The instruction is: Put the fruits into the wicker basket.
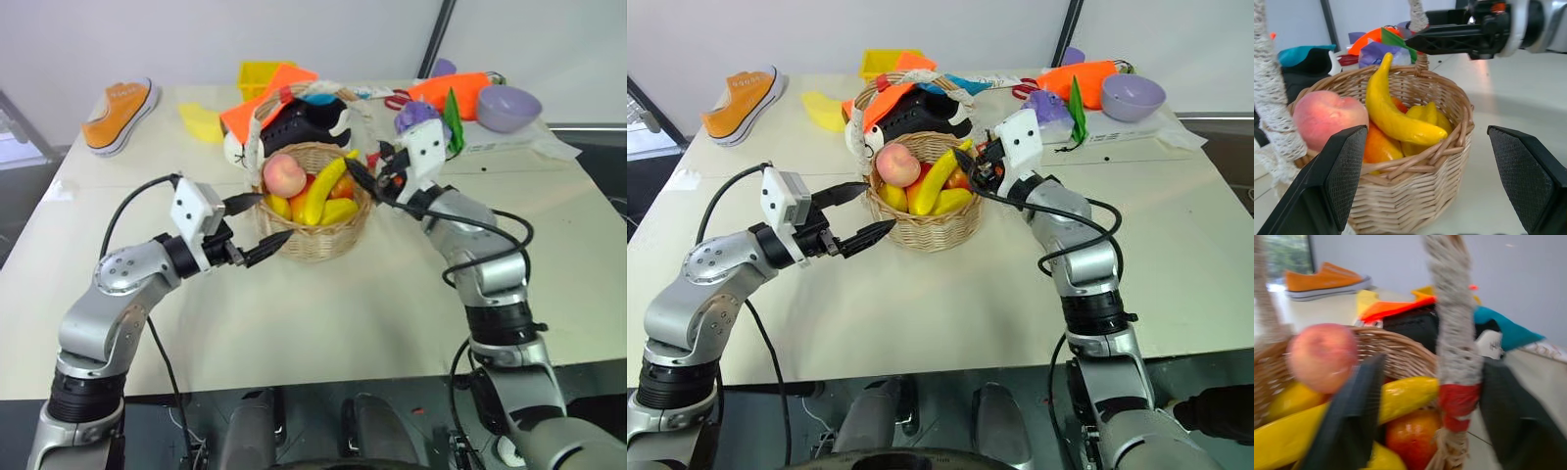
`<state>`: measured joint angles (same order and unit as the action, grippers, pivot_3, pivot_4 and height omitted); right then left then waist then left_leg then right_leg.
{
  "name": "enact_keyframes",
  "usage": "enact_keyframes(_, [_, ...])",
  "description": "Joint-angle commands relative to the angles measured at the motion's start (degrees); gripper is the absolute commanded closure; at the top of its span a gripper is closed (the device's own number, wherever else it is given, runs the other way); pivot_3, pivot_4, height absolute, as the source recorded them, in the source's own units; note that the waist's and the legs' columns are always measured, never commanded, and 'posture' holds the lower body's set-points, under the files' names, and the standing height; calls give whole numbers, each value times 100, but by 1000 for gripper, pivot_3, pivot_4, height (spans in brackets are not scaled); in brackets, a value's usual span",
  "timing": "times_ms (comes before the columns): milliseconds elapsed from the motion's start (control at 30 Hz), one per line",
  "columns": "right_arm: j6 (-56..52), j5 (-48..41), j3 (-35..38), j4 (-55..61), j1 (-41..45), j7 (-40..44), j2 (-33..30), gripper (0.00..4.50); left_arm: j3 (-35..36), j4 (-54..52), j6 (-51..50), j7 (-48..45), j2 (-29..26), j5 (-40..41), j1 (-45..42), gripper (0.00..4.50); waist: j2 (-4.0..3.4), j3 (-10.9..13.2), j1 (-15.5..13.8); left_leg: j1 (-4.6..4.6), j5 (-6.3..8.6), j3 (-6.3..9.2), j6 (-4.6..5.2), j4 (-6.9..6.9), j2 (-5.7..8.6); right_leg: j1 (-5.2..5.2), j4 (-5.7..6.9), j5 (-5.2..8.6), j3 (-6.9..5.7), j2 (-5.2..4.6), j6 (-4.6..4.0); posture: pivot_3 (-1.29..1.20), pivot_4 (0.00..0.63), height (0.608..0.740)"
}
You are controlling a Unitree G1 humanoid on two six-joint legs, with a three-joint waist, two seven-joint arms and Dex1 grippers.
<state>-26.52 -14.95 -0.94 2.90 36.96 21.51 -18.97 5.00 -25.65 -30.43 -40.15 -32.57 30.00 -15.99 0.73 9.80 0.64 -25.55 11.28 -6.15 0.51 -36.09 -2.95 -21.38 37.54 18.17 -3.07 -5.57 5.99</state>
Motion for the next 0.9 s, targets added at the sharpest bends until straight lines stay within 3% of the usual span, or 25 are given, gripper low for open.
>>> enact_keyframes(33, [90,26,220,263,132,-44,-67,3886,82,-227,70,46,-25,43,53,285,0,0,13,0,0,0,0,0,0,1,0,0,0,0,0,0,150,733])
enact_keyframes(67, [88,37,247,337,115,-31,-112,4350,72,-233,78,56,-22,37,64,285,-1,1,20,1,0,0,0,0,0,0,0,0,0,0,0,0,150,733])
enact_keyframes(100, [86,46,305,426,87,-13,-191,4400,62,-239,83,66,-20,31,70,285,-1,1,21,1,0,0,0,1,-1,-2,0,0,0,0,0,0,150,733])
enact_keyframes(267, [72,-40,969,649,-224,176,-930,4400,57,-208,100,63,-21,38,52,285,-2,2,-28,-4,0,1,0,1,2,-2,-1,0,0,-2,0,0,150,733])
enact_keyframes(400, [173,-139,2167,359,-747,245,-1819,4400,-39,13,193,-81,0,7,-63,285,-2,2,-83,-4,2,0,3,-2,4,3,-10,0,-1,-4,0,0,150,733])
enact_keyframes(567, [239,-23,3015,-720,-799,-418,-2143,4400,-261,331,361,-218,126,-82,-309,285,-4,2,-34,7,2,-7,2,3,1,4,-9,0,5,1,0,0,150,733])
enact_keyframes(733, [744,206,3046,-1636,-742,-697,-2211,4400,-428,447,490,-248,194,-225,-428,285,-18,5,50,9,0,-14,2,5,2,0,-6,0,11,5,0,0,150,733])
enact_keyframes(900, [1086,331,2970,-1784,-854,-746,-2268,1942,-367,381,484,-217,175,-224,-378,285,-20,6,21,12,-2,-16,-2,4,0,2,-6,0,14,12,1,0,150,733])
